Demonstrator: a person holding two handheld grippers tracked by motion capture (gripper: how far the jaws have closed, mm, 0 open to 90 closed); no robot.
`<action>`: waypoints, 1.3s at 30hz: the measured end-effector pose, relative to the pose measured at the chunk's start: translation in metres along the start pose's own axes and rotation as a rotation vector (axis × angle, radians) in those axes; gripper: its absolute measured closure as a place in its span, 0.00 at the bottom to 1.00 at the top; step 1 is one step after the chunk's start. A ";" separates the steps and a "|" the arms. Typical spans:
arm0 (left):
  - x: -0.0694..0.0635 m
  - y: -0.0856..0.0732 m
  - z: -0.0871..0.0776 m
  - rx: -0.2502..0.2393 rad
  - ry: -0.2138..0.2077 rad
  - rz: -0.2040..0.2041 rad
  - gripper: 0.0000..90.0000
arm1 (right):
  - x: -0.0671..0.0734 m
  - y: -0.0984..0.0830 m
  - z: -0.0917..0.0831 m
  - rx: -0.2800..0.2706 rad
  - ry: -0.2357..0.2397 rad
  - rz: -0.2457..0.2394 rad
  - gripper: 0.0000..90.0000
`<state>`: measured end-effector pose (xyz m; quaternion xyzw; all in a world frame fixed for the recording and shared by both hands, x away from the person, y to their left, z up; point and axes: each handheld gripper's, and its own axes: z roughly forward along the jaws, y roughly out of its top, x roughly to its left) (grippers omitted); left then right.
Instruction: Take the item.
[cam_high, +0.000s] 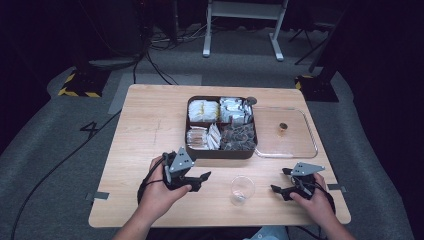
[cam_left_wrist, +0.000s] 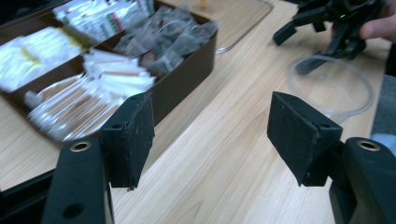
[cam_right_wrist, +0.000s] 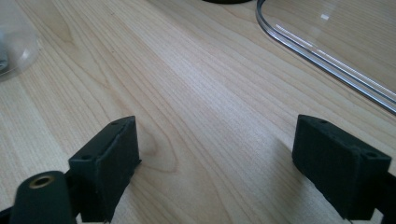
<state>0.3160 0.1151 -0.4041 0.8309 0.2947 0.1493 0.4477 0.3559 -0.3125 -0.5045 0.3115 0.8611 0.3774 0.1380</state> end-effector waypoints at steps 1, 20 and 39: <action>0.004 -0.005 -0.001 0.007 0.009 -0.012 0.35 | 0.000 0.000 0.000 -0.001 0.002 -0.001 0.17; 0.041 -0.059 -0.004 0.127 0.101 -0.115 0.32 | 0.000 0.000 0.000 -0.002 0.003 -0.003 0.17; 0.054 -0.116 -0.008 0.262 0.125 -0.137 0.28 | 0.001 -0.001 -0.001 -0.001 0.010 -0.011 0.17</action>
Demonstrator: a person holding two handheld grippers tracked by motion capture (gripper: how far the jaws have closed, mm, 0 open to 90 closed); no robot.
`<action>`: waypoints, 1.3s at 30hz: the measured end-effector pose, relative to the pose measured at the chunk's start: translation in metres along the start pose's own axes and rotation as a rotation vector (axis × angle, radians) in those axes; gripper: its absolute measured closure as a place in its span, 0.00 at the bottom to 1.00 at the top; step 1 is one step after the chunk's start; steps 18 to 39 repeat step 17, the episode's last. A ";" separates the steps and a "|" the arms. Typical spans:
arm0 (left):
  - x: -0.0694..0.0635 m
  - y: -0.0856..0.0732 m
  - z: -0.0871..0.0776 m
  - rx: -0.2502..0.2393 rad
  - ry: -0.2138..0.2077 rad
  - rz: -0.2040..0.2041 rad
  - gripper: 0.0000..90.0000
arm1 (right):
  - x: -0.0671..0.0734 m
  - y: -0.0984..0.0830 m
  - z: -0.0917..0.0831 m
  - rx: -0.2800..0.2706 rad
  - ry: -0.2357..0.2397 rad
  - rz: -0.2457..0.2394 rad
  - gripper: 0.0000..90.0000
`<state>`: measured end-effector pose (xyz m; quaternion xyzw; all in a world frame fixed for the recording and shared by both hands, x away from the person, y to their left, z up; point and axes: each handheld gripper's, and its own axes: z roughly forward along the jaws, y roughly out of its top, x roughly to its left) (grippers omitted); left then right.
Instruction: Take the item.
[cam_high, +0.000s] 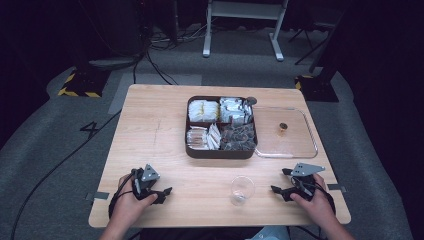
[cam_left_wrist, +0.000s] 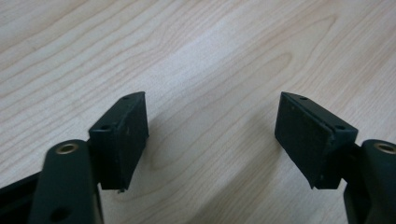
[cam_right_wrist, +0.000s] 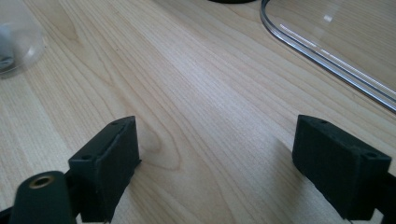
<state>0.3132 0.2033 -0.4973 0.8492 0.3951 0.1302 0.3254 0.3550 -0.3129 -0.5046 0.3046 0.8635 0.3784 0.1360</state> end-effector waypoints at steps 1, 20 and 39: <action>0.000 0.000 0.000 0.000 0.000 0.000 0.28 | 0.000 0.000 0.000 0.000 0.000 0.000 0.17; 0.001 -0.005 0.005 -0.046 0.017 0.008 0.16 | 0.000 0.000 0.000 -0.001 0.002 -0.003 0.17; 0.001 -0.005 0.005 -0.046 0.017 0.008 0.16 | 0.000 0.000 0.000 -0.001 0.002 -0.003 0.17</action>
